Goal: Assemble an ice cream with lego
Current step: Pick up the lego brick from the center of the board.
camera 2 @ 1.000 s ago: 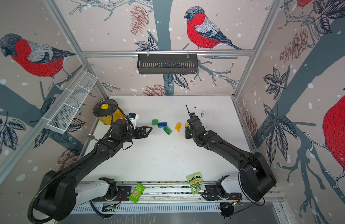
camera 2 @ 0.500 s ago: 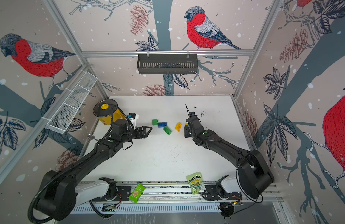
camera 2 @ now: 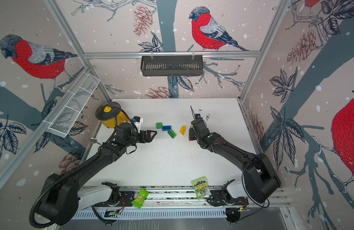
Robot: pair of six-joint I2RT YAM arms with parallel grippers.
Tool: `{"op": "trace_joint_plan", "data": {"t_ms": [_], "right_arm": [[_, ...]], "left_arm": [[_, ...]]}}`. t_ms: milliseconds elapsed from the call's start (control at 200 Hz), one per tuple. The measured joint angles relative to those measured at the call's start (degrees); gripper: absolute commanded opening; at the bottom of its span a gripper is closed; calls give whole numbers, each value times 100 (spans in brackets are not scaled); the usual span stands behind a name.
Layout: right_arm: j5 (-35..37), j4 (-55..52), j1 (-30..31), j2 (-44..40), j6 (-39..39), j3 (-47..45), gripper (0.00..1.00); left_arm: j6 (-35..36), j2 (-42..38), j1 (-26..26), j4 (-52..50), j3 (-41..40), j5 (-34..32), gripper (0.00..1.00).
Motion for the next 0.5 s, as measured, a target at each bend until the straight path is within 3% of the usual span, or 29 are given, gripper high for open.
{"op": "trace_joint_plan", "data": {"t_ms": [240, 500], "right_arm": [[-754, -210, -387, -468, 105, 210, 30], [-2201, -710, -1126, -1239, 107, 527, 30]], "left_arm": [[398, 131, -133, 33, 319, 85, 97], [1668, 339, -695, 129, 1139, 621, 98]]}}
